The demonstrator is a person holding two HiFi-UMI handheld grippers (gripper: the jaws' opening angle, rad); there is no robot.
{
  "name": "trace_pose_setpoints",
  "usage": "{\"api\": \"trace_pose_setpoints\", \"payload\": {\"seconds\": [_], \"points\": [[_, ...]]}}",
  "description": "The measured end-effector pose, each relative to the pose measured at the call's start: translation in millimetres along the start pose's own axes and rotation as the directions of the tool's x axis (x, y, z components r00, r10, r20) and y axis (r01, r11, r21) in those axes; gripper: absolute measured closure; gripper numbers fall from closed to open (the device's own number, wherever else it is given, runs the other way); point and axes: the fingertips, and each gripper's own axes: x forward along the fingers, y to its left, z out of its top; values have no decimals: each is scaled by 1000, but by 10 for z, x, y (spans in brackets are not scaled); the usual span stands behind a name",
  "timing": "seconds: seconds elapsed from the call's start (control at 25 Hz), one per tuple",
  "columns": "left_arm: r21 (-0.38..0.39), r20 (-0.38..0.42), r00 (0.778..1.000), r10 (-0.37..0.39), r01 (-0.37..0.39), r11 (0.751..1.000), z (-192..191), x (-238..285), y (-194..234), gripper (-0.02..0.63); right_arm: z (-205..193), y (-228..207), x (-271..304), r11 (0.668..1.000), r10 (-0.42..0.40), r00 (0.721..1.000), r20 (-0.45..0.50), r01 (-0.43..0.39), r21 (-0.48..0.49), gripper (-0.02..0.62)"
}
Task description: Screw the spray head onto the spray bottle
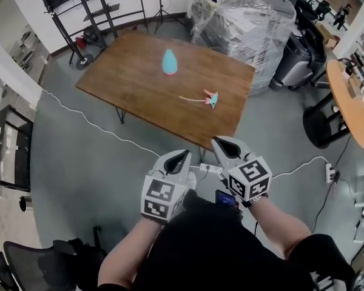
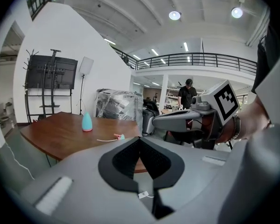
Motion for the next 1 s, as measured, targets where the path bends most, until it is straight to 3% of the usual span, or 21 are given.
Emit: {"api": "trace_pose_setpoints", "payload": {"seconds": [0.4, 0.68, 1.0], "points": [[6, -112, 987, -118, 119, 993, 0, 979, 350, 576, -56, -734, 442, 988, -122, 991, -47, 126, 88, 604], [-34, -207, 972, -114, 109, 993, -154, 1677, 558, 536, -167, -1130, 566, 972, -183, 979, -87, 194, 135, 604], [-110, -334, 936, -112, 80, 991, -520, 2336, 651, 505, -165, -1434, 501, 950, -261, 961, -92, 273, 150, 604]]}}
